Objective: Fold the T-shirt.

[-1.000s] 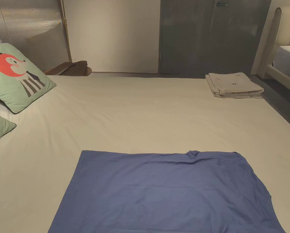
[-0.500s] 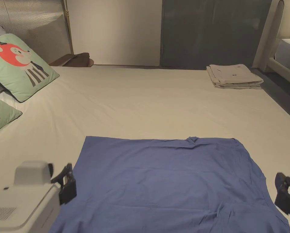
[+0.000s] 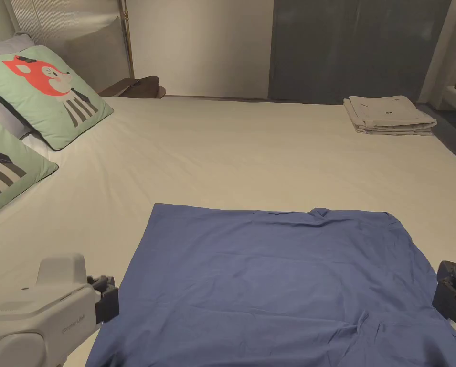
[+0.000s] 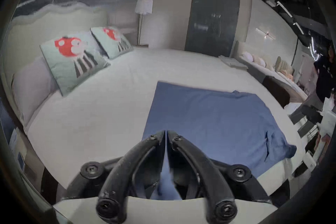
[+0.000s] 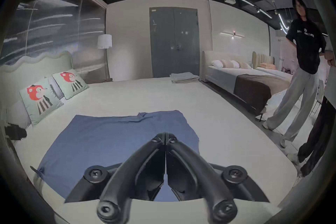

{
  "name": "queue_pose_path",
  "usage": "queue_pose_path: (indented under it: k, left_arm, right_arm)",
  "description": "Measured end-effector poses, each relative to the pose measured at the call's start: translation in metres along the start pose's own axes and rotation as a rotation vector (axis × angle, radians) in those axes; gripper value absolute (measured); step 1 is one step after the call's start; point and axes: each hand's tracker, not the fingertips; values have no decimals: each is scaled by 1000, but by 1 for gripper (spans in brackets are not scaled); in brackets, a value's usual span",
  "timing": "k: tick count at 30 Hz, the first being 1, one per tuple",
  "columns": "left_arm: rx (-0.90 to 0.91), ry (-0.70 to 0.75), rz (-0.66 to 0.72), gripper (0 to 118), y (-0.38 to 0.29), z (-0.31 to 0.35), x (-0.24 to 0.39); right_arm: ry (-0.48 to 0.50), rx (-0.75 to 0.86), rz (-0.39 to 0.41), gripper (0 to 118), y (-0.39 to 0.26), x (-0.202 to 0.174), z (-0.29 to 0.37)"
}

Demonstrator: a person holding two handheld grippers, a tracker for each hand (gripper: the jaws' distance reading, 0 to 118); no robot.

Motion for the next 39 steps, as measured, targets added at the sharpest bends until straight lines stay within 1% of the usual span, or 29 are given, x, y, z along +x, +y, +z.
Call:
queue_pose_path:
  k: [1, 3, 4, 5, 6, 7, 10, 12, 13, 15, 16, 17, 18, 19, 20, 23, 24, 25, 26, 27, 28, 30, 32, 34, 36, 37, 38, 39]
  left_arm:
    - [-38, 10, -6, 21, -7, -2, -7]
    - [-95, 27, 9, 86, -22, 1, -13]
    - [-116, 35, 11, 113, -29, 0, -18]
    - [-98, 48, 9, 107, -35, 1, -22]
    - [-123, 35, 14, 107, -41, -1, -27]
    - [-170, 70, 16, 107, -53, -7, -36]
    - [-230, 67, 1, 106, -69, -15, -45]
    - [-252, 66, -9, 98, -76, -20, -47]
    - [-262, 67, -13, 90, -79, -22, -47]
    - [-268, 64, -7, 78, -80, -25, -44]
    - [-272, 59, 1, 70, -80, -28, -44]
    - [-277, 55, 10, 58, -80, -30, -43]
    - [-281, 48, 13, 40, -81, -31, -42]
    - [-287, 33, 16, 14, -81, -35, -43]
    - [-292, 13, 18, 8, -81, -35, -41]
    - [-281, 12, -18, 6, -81, -34, -31]
    - [-270, 19, -33, 6, -81, -32, -29]
    - [-265, 18, -32, 6, -79, -30, -28]
    - [-262, 15, -30, 6, -78, -28, -28]
    - [-255, 9, -20, 6, -73, -22, -27]
    - [-247, 8, -7, 6, -71, -19, -27]
    - [-235, 3, -3, 6, -69, -14, -25]
    - [-227, 3, -2, 6, -66, -13, -26]
    - [-222, 0, -3, 6, -66, -12, -25]
    - [-220, 2, -4, 6, -66, -11, -23]
    - [-222, 5, -1, 6, -66, -12, -23]
    - [-223, 6, 7, 6, -66, -12, -23]
    - [-224, 6, 17, 6, -65, -15, -23]
  right_arm:
    - [-1, -8, 3, 0, -2, 0, -1]
    - [5, -27, 0, 0, -10, 2, -2]
    - [5, -36, -1, 0, -14, 3, -3]
    - [4, -46, 0, 0, -17, 3, -3]
    - [3, -54, 0, 0, -20, 3, -4]
    - [3, -62, -1, 0, -23, 4, -4]
    - [0, -81, -3, 0, -31, 9, -4]
    - [-2, -90, -4, 0, -30, 9, -1]
    - [-2, -95, -8, 0, -31, 10, -1]
    - [-7, -101, -13, 0, -33, 12, 0]
    - [-11, -104, -14, 0, -37, 15, 0]
    - [-14, -107, -15, 0, -38, 16, 0]
    - [-16, -110, -16, 0, -39, 17, 1]
    - [-16, -114, -18, 0, -40, 19, 1]
    - [-16, -115, -17, 0, -38, 17, 4]
    - [-15, -127, -7, 0, -41, 21, 7]
    - [-9, -140, -2, 4, -43, 26, 8]
    - [1, -162, 5, 32, -45, 29, 8]
    - [11, -200, 25, 66, -47, 32, 7]
    - [16, -247, 44, 93, -50, 37, 6]
    - [9, -293, 64, 106, -53, 39, 5]
    - [-19, -367, 106, 107, -66, 48, 2]
    - [-19, -424, 131, 105, -80, 60, 1]
    - [-10, -504, 117, 105, -95, 70, -3]
    - [-22, -516, 86, 104, -103, 74, -1]
    - [-17, -523, 78, 97, -106, 76, 0]
    - [-10, -526, 68, 86, -109, 78, 0]
    - [-1, -517, 49, 70, -111, 78, 2]
